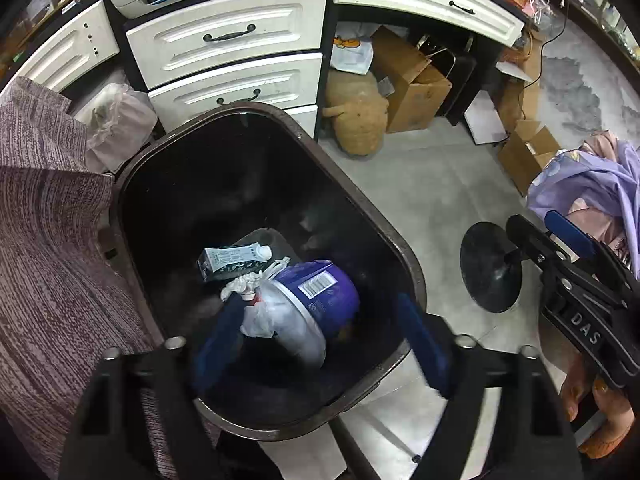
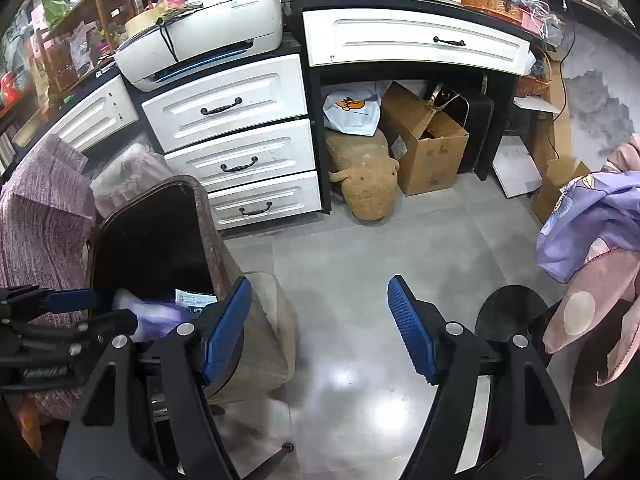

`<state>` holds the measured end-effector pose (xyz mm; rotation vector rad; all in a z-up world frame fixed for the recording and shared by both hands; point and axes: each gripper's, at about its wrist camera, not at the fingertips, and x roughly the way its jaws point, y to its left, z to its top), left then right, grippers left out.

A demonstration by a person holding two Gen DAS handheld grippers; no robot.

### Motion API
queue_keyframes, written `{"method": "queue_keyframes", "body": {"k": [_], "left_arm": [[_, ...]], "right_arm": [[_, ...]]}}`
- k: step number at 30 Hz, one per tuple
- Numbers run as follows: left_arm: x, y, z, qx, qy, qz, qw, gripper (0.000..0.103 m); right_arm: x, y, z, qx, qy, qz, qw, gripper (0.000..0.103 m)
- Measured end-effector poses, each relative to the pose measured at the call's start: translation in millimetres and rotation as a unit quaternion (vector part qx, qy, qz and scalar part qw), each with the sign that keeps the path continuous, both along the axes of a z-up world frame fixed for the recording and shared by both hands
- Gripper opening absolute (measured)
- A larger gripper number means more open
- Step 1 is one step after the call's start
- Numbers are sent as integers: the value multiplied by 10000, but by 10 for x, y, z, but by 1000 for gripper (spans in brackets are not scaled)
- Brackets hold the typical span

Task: Collect trash
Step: 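Carry cup and purple bag to the black bin and open both tools inside, then move both tools back over the table toward the remaining trash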

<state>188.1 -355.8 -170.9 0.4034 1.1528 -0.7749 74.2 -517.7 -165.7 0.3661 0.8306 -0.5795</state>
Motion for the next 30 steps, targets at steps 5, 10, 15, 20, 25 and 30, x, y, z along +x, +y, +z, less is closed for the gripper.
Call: {"method": "queue_keyframes", "body": {"k": [5,10,15,20,25,30], "left_arm": [[-72,52,57,19,9,45,10000,87],[-291,188,298,-113,-536,-68,9985,89],[-459,474,592,-353,-843,-100,9958,94],[-613,803,861,-489,-1143,-32,9922,97],[-705,1128,1101,-719,-1393,101,9876,97],[-699,1474,1297,-860,-1584,364,9829,97]], "right_arm": [[10,-3,-7,64,22,-1,10000,75],[30,54,6,158,-31,33,9999,81],[143,205,62,345,-97,291,9989,81],[286,488,283,344,-343,748,9960,82],[442,827,533,291,-580,1295,9894,83],[616,1265,788,231,-768,1938,9778,85]]}}
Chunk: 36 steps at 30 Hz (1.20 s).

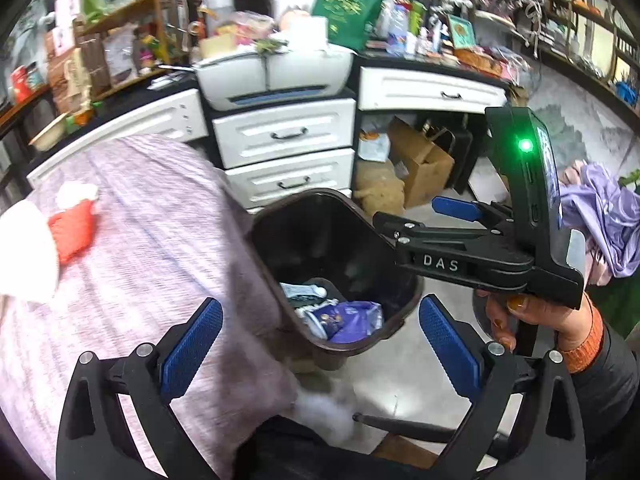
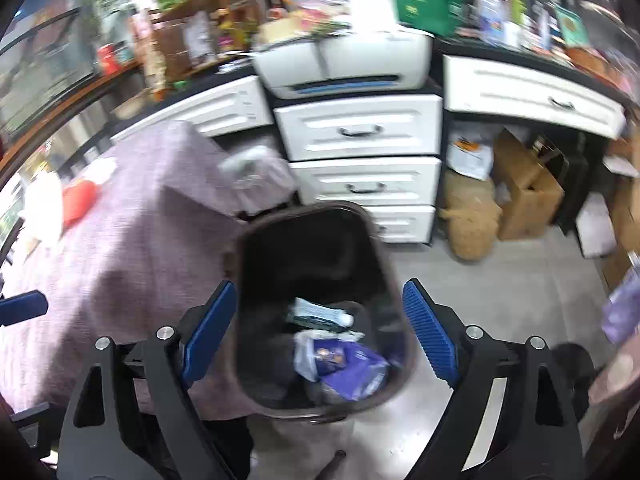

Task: Collect trash
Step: 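Move both tools back over the table toward the remaining trash, then grasp the white-and-red plastic bag with the left tool while the right tool grasps the white face mask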

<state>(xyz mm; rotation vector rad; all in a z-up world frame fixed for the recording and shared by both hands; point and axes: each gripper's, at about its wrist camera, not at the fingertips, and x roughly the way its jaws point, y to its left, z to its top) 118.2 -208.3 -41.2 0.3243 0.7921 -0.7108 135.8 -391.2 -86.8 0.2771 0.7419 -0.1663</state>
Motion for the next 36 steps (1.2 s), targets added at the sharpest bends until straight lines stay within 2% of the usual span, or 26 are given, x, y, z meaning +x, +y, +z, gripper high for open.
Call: {"method": "queue_keyframes", "body": {"k": [6,13,17,20,27,30,34,36], "left_arm": [[101,469,140,-60,-156,411,9990,97],[325,1179,210,-37,-249,1274,9915,97],[461,1660,219,-68,-218,1765,9840,97],[571,2012,203,62,-249,2136,9766,97],[978,2849,171,-30,315,3044,9520,97],[1136,3095,170,-30,451,3234,9452,97],[1266,3317,209,53,326,3466,9374,97],[1350,3371,216,108,237,3506,9362,97]], "right_arm": [[224,543,280,-112,-198,831,9963,85],[503,1181,518,-87,-322,1716,9846,85],[655,1628,644,-107,-413,2262,9731,85],[760,1961,737,-201,-479,2618,9637,85],[1083,2569,906,-157,-535,3263,9436,85],[1349,2757,877,-7,-405,3369,9407,85],[1699,2882,794,102,-230,3411,9397,85],[1889,2934,746,22,-178,3412,9398,85]]}}
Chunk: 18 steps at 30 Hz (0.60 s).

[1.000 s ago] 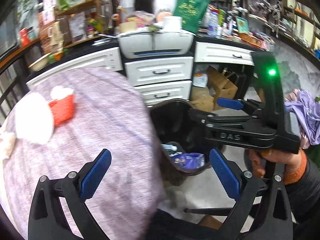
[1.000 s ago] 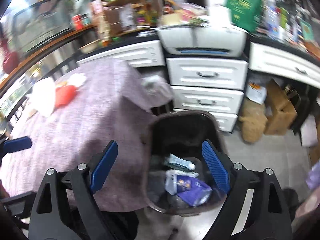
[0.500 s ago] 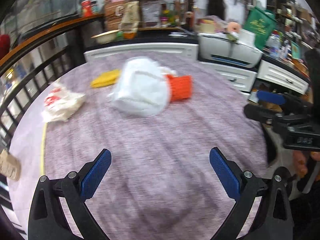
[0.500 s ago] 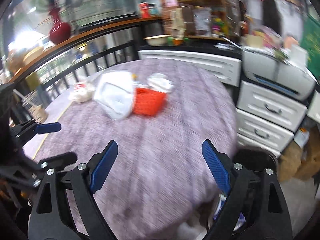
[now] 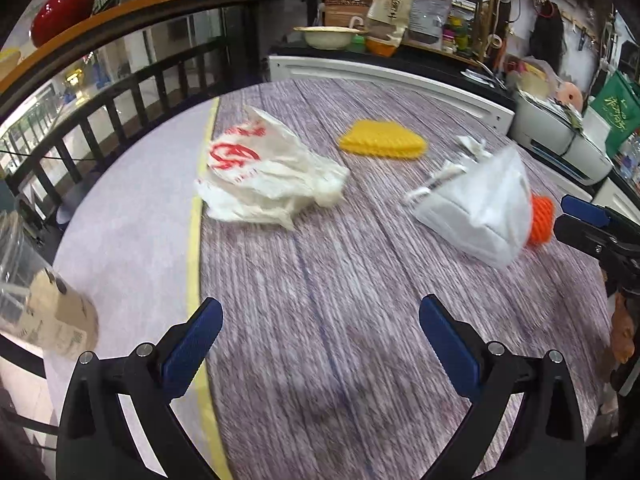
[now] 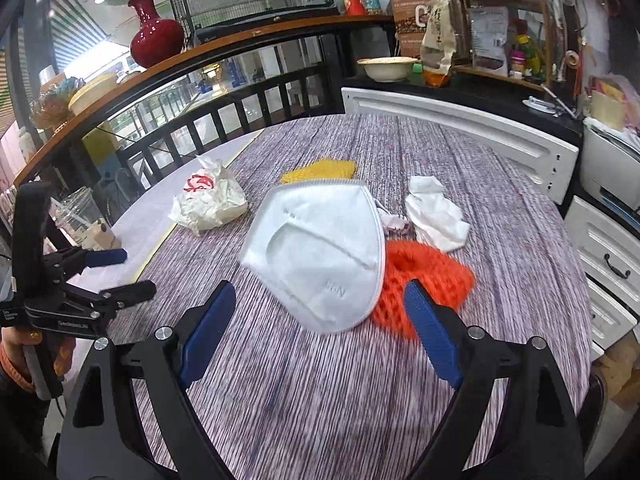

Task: Collect trash
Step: 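Grasp the white-and-red plastic bag with the left tool while the right tool grasps the white face mask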

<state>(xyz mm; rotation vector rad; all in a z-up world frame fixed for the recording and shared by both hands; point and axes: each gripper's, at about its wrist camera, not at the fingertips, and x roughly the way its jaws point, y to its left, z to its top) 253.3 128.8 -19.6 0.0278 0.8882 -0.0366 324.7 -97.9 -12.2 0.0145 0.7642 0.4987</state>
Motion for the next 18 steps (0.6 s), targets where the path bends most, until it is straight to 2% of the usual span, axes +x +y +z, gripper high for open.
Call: {"method": "queue_keyframes", "body": {"k": [9,11,13,15,17,18], "left_arm": [[772,-23,-106,656,10,-42,9978,97],[978,21,-143,854,25,194,9962,97],[1123,79,-174,789,92,209,9966,97],[1211,125,-222,767,186,247,9966,97],[1236,150,-254,744,187,242,9968,96],[1233,161,-266,718,169,244,9970,93]], "right_arm": [[386,281,-30,84,123,360,9992,86],[418,368,-37,-32,105,384,9992,86],[429,451,-50,-158,82,485,9987,85],[429,493,-57,-289,24,507,9983,74],[434,529,-61,-362,-32,575,9977,56],[436,535,-57,-369,-55,586,9976,52]]}}
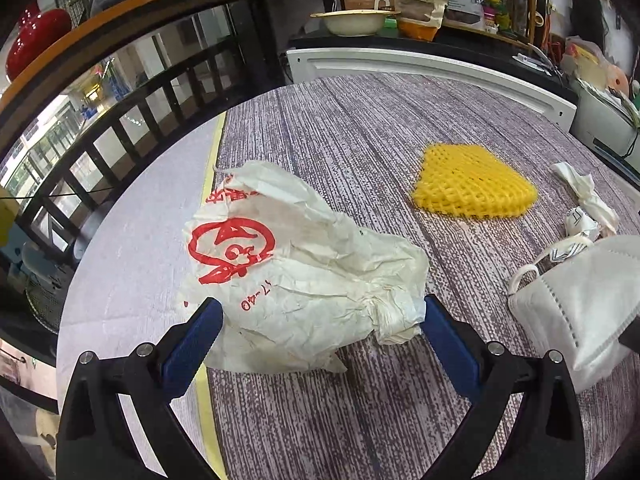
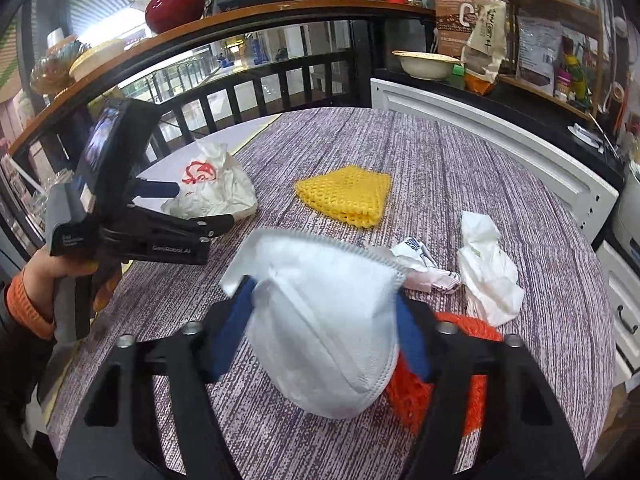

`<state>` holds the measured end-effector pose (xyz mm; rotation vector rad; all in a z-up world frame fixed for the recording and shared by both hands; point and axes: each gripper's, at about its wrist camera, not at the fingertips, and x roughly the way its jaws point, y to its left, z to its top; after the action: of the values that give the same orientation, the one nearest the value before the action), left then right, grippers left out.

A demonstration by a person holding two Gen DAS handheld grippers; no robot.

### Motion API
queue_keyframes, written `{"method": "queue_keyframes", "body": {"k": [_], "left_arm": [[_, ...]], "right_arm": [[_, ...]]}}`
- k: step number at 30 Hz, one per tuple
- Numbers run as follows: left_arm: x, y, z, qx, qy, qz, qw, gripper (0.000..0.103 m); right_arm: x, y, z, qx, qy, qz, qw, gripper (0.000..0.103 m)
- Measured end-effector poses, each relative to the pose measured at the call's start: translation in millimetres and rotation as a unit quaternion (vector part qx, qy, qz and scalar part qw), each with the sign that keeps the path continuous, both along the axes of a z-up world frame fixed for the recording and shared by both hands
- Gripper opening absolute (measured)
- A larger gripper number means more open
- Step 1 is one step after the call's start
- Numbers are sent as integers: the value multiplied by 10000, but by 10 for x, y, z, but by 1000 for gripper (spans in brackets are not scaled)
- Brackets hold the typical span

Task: Collect trash
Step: 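Grasp the white-and-red plastic bag with the left tool while the right tool grasps the white face mask, then carry plastic bag and face mask to the black bin and open both tools inside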

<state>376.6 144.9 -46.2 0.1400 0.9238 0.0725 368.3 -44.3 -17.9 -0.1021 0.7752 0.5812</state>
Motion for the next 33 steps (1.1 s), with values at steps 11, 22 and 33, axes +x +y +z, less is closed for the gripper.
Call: {"method": "queue_keyframes", "body": {"k": [11,22,33], "left_arm": [[-72,87,-45,-290,-48,201,9994,33],[-557,41,221,-510,-510,159,9973,30],[-1294,-292,410,-314,-1027,-249,9939,30]], "right_arm": [[-162,28,200,492,-67,344,9982,9],[-430,-196,595,1210,-151,489,9913,7],[-1049,-176,778,1087,-688,881,9878,7]]}}
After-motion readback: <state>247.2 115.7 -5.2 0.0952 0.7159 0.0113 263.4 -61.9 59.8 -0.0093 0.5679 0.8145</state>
